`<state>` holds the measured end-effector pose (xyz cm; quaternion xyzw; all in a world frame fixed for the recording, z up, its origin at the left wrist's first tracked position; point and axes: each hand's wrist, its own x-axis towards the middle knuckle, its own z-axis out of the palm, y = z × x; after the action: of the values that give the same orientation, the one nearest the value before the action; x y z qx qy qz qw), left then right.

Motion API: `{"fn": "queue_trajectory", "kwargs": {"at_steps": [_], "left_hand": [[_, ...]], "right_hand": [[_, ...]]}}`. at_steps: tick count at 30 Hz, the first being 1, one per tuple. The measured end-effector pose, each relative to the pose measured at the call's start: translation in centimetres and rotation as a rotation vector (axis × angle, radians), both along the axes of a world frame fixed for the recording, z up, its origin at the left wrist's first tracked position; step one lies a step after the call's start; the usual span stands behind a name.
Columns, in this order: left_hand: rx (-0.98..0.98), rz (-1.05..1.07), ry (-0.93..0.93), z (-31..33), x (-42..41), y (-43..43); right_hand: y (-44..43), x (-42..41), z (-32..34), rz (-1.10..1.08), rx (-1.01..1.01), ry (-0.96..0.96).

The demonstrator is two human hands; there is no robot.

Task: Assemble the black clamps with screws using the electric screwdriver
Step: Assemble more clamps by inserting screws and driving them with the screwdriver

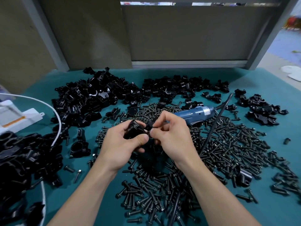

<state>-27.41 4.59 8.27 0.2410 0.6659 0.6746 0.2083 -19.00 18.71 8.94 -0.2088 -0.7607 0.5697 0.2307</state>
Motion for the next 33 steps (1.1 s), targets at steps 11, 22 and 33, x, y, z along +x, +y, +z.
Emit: {"fn": "queue_trajectory", "kwargs": {"at_steps": [11,22,33], "left_hand": [[0.102,0.001,-0.032,0.8,0.5,-0.2],[0.085,-0.011,-0.044,0.7,0.8,-0.1],[-0.005,0.010,0.106,0.5,1.0,0.1]], "right_hand": [[-0.6,0.0,0.0,0.005,-0.005,0.128],[0.3,0.4,0.4,0.047,0.124,0.030],[0.4,0.9,1.3,0.059,0.278,-0.165]]}}
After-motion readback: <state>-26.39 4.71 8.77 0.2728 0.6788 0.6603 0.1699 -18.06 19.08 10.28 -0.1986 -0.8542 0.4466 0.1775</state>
